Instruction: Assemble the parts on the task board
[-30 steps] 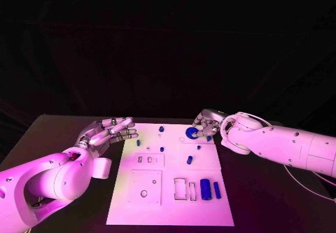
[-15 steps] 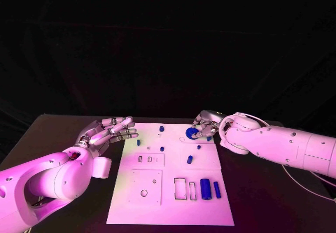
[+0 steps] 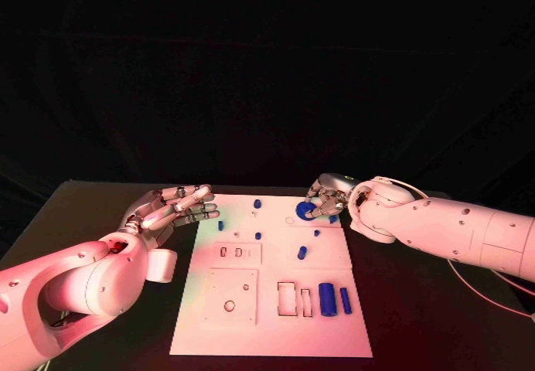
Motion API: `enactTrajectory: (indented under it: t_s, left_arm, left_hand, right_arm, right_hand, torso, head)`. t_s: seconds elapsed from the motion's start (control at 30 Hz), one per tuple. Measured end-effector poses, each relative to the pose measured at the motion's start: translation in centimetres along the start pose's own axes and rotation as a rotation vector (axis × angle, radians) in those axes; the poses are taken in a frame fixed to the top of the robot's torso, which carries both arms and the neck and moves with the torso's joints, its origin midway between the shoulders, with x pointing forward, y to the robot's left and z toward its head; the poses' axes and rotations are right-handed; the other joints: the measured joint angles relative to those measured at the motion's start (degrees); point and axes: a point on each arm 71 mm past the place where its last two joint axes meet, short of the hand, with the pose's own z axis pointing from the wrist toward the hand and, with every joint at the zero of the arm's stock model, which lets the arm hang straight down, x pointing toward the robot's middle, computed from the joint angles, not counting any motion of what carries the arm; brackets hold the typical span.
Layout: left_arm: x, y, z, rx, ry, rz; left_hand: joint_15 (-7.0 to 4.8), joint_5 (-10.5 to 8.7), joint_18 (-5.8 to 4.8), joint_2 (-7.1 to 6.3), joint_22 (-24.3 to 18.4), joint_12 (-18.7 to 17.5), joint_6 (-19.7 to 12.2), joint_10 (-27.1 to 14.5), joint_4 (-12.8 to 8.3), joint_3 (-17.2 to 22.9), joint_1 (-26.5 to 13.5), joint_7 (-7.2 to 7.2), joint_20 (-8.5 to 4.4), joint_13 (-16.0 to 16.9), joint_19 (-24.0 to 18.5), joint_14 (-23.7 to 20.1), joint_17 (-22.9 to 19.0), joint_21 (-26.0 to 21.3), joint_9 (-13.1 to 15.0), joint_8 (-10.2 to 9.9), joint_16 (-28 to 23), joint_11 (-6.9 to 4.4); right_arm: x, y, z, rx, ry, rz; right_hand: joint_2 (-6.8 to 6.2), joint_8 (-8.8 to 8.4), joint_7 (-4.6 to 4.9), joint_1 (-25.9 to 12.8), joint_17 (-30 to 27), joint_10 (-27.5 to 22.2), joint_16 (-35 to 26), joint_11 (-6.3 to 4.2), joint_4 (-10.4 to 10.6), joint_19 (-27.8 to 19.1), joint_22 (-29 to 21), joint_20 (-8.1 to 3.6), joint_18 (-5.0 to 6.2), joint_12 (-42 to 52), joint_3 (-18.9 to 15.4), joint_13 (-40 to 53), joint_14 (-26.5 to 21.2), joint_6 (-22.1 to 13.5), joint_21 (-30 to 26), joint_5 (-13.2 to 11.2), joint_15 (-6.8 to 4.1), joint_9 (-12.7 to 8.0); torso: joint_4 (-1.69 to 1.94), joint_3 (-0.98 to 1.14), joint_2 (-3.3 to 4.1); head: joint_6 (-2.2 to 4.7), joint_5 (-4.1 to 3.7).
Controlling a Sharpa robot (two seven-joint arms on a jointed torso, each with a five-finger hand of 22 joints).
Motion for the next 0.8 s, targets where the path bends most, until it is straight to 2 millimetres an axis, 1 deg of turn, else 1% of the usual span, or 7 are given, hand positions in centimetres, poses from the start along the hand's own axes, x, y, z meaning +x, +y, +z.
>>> enactTrajectory:
  t_s: [0.1,0.13,0.23,0.3,0.5,0.6,0.8]
  left_arm:
    - [0.0,0.0,0.0,0.000,0.000,0.000]
    - [0.0,0.0,0.0,-0.001,0.000,0.000]
    - [0.0,0.0,0.0,-0.001,-0.001,0.000]
    - [0.0,0.0,0.0,-0.001,-0.001,0.000]
    - [0.0,0.0,0.0,-0.001,0.000,0.000]
    - [0.0,0.0,0.0,-0.001,-0.001,0.000]
    - [0.0,0.0,0.0,-0.001,-0.001,0.000]
  left_hand:
    - [0.00,0.00,0.00,0.00,0.0,0.0,0.0,0.0,0.0,0.0,0.0,0.00,0.00,0.0,0.0,0.0,0.0,0.0,0.0,0.0,0.0,0.00]
    - [0.00,0.00,0.00,0.00,0.0,0.0,0.0,0.0,0.0,0.0,0.0,0.00,0.00,0.0,0.0,0.0,0.0,0.0,0.0,0.0,0.0,0.00]
    - [0.00,0.00,0.00,0.00,0.0,0.0,0.0,0.0,0.0,0.0,0.0,0.00,0.00,0.0,0.0,0.0,0.0,0.0,0.0,0.0,0.0,0.00]
    - [0.00,0.00,0.00,0.00,0.0,0.0,0.0,0.0,0.0,0.0,0.0,0.00,0.00,0.0,0.0,0.0,0.0,0.0,0.0,0.0,0.0,0.00]
    - [0.00,0.00,0.00,0.00,-0.1,0.0,0.0,0.0,0.0,0.0,0.0,0.00,0.00,0.0,0.0,0.0,0.0,0.0,0.0,0.0,0.0,0.00]
    - [0.00,0.00,0.00,0.00,-0.1,0.0,0.0,0.0,0.0,0.0,0.0,0.00,0.00,0.0,0.0,0.0,0.0,0.0,0.0,0.0,0.0,0.00]
    - [0.00,0.00,-0.01,0.00,-0.1,0.0,0.0,0.0,0.0,0.0,0.0,0.00,0.00,0.0,0.0,0.0,0.0,0.0,0.0,0.0,0.0,0.00]
  right_arm:
    - [0.0,0.1,0.0,-0.005,-0.002,-0.008]
    - [0.0,0.2,0.0,-0.007,-0.002,-0.011]
    - [0.1,0.4,-0.1,-0.017,-0.008,-0.023]
    - [0.1,0.7,-0.1,-0.027,-0.014,-0.030]
    - [0.5,1.6,-0.5,-0.061,-0.038,-0.044]
    - [0.6,2.4,-0.6,-0.084,-0.052,-0.047]
    - [0.2,4.8,-0.7,-0.142,-0.092,-0.055]
  right_hand:
    - [0.18,0.34,-0.07,1.0,0.0,0.3,0.0,-0.11,-0.6,0.0,0.0,0.00,-0.13,0.7,1.0,0.6,0.0,0.9,0.3,-1.6,0.00,0.1]
    - [0.29,0.51,-0.10,1.1,0.0,0.5,0.0,-0.26,-0.8,0.0,0.0,0.00,-0.65,1.0,1.3,0.9,0.0,1.1,0.4,-1.9,0.00,0.1]
    - [0.14,0.76,-0.27,1.5,0.0,0.8,0.2,-0.23,-1.1,0.0,0.0,0.00,-0.90,1.6,1.9,1.1,0.0,1.9,0.5,-2.1,0.00,0.2]
    - [0.30,1.10,-0.59,1.7,0.0,1.2,0.2,-0.60,-1.1,0.0,0.0,0.00,-0.91,1.8,2.3,1.1,0.0,2.3,0.7,-2.2,0.00,0.2]
    - [0.06,1.18,-0.64,1.9,0.0,1.5,0.6,-0.91,-0.6,0.0,0.0,0.00,-0.90,2.5,3.8,1.1,0.0,2.9,1.1,1.3,0.00,0.3]
    - [0.04,1.14,-0.55,1.9,0.0,1.5,0.7,-0.91,-0.5,0.0,0.0,0.00,-0.90,2.7,4.5,1.1,0.0,3.0,1.3,2.1,0.00,0.3]
    - [-0.25,1.09,-0.56,1.4,0.0,1.5,0.7,-0.91,-0.5,0.0,0.0,0.00,-0.90,2.7,5.0,1.1,0.0,3.0,1.6,2.6,0.00,0.3]
  torso:
    - [0.00,0.00,0.00]
    - [0.00,0.01,-0.01]
    - [-0.02,0.03,-0.01]
    - [-0.02,0.04,-0.02]
    - [-0.02,0.04,-0.05]
    - [-0.02,0.00,-0.08]
    - [0.00,-0.03,-0.08]
  head:
    - [-0.02,0.04]
    - [-0.02,0.07]
    - [-0.02,0.09]
    - [-0.02,0.10]
    - [0.16,0.20]
    - [0.30,0.31]
    - [0.48,0.49]
